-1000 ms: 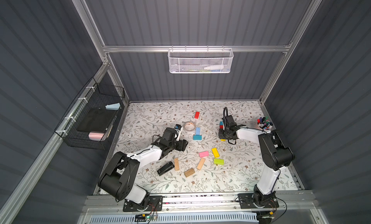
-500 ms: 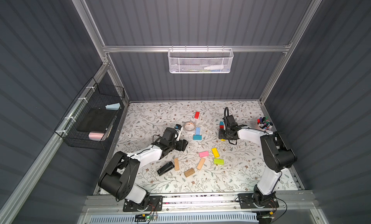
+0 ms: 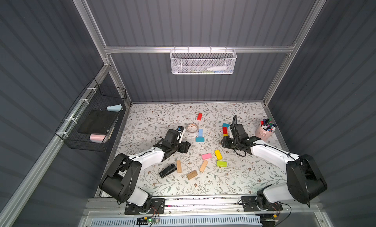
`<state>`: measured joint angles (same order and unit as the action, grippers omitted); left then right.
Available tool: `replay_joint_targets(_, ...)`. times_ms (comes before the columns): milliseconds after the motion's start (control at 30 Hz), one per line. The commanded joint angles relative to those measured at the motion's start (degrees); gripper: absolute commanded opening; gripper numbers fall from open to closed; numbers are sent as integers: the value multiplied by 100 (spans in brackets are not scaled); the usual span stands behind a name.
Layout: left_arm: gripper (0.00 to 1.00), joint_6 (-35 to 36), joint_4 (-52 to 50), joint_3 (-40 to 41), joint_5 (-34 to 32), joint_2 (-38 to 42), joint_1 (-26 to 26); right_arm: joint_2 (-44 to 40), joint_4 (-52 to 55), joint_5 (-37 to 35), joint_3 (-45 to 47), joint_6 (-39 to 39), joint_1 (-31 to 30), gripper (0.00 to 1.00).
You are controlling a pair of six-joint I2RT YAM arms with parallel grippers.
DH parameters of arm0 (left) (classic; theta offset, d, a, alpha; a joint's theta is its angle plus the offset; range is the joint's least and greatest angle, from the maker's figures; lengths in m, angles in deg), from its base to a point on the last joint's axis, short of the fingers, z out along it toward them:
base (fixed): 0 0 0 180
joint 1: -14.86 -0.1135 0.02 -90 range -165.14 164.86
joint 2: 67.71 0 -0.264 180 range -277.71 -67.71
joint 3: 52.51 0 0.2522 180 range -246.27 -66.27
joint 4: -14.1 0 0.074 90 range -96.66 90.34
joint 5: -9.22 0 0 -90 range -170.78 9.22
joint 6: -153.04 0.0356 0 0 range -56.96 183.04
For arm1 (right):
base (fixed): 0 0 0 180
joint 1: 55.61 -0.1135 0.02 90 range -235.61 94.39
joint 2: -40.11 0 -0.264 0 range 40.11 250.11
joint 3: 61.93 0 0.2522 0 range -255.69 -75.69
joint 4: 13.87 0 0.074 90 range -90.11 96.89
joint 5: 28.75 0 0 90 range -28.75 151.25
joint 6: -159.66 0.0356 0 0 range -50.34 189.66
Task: Assemble the letter c with building blocks
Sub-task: Assemble the building block at the center of the board.
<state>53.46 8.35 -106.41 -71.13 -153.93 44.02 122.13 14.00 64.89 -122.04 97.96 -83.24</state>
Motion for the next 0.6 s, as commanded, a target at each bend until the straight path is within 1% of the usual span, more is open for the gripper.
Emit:
replay_joint_targets(0, 77, 123, -49, -81, 9, 69, 45, -78, 363, 6, -94, 209, -263, 54)
replay_joint_targets(100, 77, 123, -24, -63, -22, 100, 45, 71, 751, -185, -322, 99, -497, 54)
replay_joint_targets(200, 77, 127, -25, -55, -31, 122, 45, 186, 892, -269, -410, 17, -642, 53)
replay_joint_targets(400, 77, 122, -66, -12, -24, 234, 45, 346, 907, -125, -417, -269, -712, 53)
replay_joint_targets(567, 77, 132, -96, 23, -85, 390, 45, 453, 1002, -144, -429, -489, -756, 51)
